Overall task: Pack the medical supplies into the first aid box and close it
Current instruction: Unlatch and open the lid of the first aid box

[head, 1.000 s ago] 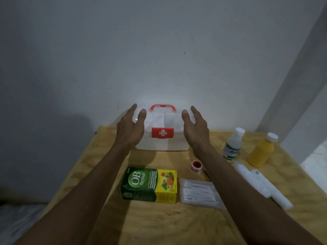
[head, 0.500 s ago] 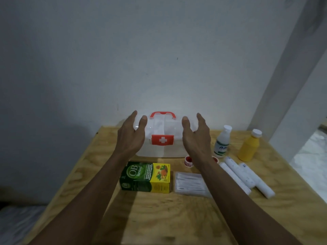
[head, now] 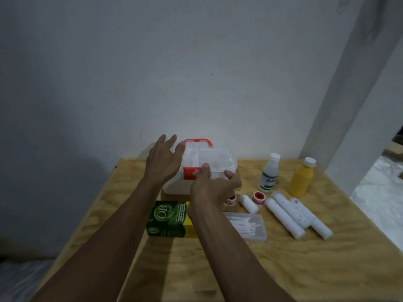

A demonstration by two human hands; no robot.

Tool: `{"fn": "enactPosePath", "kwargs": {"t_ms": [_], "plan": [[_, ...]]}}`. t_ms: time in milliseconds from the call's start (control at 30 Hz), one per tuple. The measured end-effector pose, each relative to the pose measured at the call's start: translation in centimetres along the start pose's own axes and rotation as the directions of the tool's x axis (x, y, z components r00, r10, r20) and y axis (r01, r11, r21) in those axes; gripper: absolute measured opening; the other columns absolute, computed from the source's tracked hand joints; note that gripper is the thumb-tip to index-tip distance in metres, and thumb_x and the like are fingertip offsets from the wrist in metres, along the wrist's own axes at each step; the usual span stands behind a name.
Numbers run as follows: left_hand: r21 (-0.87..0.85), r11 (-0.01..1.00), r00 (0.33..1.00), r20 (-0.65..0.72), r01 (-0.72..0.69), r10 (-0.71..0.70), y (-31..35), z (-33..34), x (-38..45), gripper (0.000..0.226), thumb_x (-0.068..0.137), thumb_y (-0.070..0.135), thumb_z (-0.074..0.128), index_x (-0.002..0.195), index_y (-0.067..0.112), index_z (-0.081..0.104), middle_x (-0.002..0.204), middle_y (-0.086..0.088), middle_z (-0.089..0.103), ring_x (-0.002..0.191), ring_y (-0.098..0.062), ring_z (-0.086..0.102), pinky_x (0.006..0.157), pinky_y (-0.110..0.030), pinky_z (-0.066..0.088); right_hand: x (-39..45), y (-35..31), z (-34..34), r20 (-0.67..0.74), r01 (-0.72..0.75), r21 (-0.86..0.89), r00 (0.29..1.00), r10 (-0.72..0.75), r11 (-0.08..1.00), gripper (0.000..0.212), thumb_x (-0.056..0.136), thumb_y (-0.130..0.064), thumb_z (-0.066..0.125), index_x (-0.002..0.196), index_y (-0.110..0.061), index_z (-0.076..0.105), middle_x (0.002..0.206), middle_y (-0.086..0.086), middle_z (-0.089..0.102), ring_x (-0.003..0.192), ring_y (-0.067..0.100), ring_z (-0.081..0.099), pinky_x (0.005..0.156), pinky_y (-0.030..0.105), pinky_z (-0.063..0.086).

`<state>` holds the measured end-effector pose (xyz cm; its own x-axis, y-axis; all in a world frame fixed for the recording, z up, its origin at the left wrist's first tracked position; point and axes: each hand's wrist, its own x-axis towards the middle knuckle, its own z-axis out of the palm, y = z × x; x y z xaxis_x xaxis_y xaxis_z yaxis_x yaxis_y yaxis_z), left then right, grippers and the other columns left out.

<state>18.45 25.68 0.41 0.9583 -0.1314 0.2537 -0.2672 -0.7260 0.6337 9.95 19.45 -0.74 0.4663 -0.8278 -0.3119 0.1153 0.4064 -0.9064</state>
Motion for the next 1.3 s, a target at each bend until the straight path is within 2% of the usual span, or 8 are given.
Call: {"fn": "enactPosePath", "kwargs": {"t_ms": [133, 333, 433, 633, 733, 833, 1033, 1300], "plan": [[0.012, 1.0, 1.0, -0.014, 0.0, 0.0, 0.1, 0.1, -0.1, 0.054, 0.1, 0.049, 0.032, 0.149, 0.026, 0.034, 0.161, -0.003, 0.021, 0.147, -0.028, 0.02, 0.116, -0.047, 0.019, 0.5, 0.7, -0.5, -0.002, 0.095, 0.01, 0.995, -0.095, 0.995, 0.049, 0.084, -0.024, 0.076, 0.114, -0.028, 0.037, 0.127, 0.007, 0.049, 0.109, 0.024, 0.056, 0.08, 0.028, 0.056], [-0.001, 1.0, 1.0, -0.007, -0.009, 0.009, 0.1, 0.0, 0.0, 0.055, 0.1, 0.048, 0.034, 0.149, 0.025, 0.036, 0.161, -0.004, 0.023, 0.146, -0.029, 0.022, 0.116, -0.046, 0.019, 0.4, 1.0, -1.4, 0.102, 0.328, -0.085, 0.942, -0.319, 0.941, 0.036, 0.086, -0.021, 0.073, 0.108, -0.027, 0.046, 0.11, 0.003, 0.052, 0.097, 0.02, 0.06, 0.08, 0.029, 0.057], [-0.011, 1.0, 1.0, -0.007, -0.017, 0.017, 0.0, 0.0, -0.1, 0.055, 0.1, 0.049, 0.033, 0.149, 0.024, 0.036, 0.161, -0.004, 0.023, 0.147, -0.028, 0.021, 0.116, -0.045, 0.018, 0.5, 1.0, -3.0, 0.289, 0.616, -0.164, 0.777, -0.56, 0.77, 0.02, 0.088, -0.023, 0.071, 0.103, -0.026, 0.058, 0.11, -0.003, 0.053, 0.095, 0.009, 0.058, 0.075, 0.01, 0.05], [-0.016, 1.0, 1.0, -0.004, -0.024, 0.024, -0.2, 0.0, 0.0, 0.056, 0.099, 0.05, 0.032, 0.149, 0.025, 0.036, 0.16, -0.004, 0.023, 0.147, -0.027, 0.022, 0.116, -0.044, 0.018, 4.0, 0.1, -5.0, 0.62, 0.905, -0.15, 0.399, -0.676, 0.397, 0.03, 0.082, -0.021, 0.078, 0.108, -0.007, 0.072, 0.104, 0.003, 0.063, 0.085, 0.009, 0.059, 0.076, 0.009, 0.047], [-0.016, 0.999, 0.999, 0.0, -0.038, 0.038, -0.4, 0.0, 0.0, 0.056, 0.099, 0.051, 0.032, 0.149, 0.024, 0.036, 0.16, -0.005, 0.024, 0.147, -0.026, 0.022, 0.116, -0.044, 0.017, 5.8, -1.0, -4.5, 0.677, 0.965, -0.195, 0.26, -0.688, 0.173, 0.026, 0.08, -0.02, 0.079, 0.102, -0.006, 0.073, 0.098, 0.009, 0.064, 0.083, 0.018, 0.06, 0.072, 0.018, 0.046], [-0.023, 0.999, 0.999, 0.001, -0.043, 0.043, -0.3, -0.1, -0.1, 0.057, 0.099, 0.051, 0.033, 0.149, 0.024, 0.036, 0.16, -0.006, 0.024, 0.147, -0.026, 0.021, 0.116, -0.045, 0.017, 7.0, -1.9, -4.1, 0.72, 0.962, -0.266, 0.153, -0.677, -0.065, 0.029, 0.086, -0.042, 0.064, 0.096, -0.017, 0.073, 0.11, 0.006, 0.067, 0.1, 0.026, 0.055, 0.076, 0.033, 0.044], [-0.168, 0.984, 0.997, -0.036, 0.061, -0.068, 0.3, -0.3, -0.7, 0.059, 0.096, 0.054, 0.04, 0.147, 0.024, 0.036, 0.157, -0.006, 0.032, 0.143, -0.028, 0.029, 0.114, -0.045, 0.024, 7.8, -3.4, -3.9, 0.827, 0.981, -0.194, 0.169, -0.536, 0.01, 0.027, 0.085, -0.039, 0.07, 0.097, -0.015, 0.073, 0.106, 0.005, 0.074, 0.104, 0.026, 0.063, 0.089, 0.044, 0.048], [-0.309, 0.943, 0.986, -0.069, 0.121, -0.149, 0.5, -0.8, -1.2, 0.066, 0.092, 0.062, 0.042, 0.147, 0.026, 0.035, 0.155, -0.005, 0.034, 0.14, -0.03, 0.034, 0.109, -0.049, 0.031, 7.9, -3.8, -3.9, 0.809, 0.988, -0.1, 0.152, -0.569, 0.122, 0.02, 0.088, -0.035, 0.068, 0.097, -0.017, 0.068, 0.105, 0.003, 0.072, 0.105, 0.024, 0.062, 0.093, 0.057, 0.045]]}}
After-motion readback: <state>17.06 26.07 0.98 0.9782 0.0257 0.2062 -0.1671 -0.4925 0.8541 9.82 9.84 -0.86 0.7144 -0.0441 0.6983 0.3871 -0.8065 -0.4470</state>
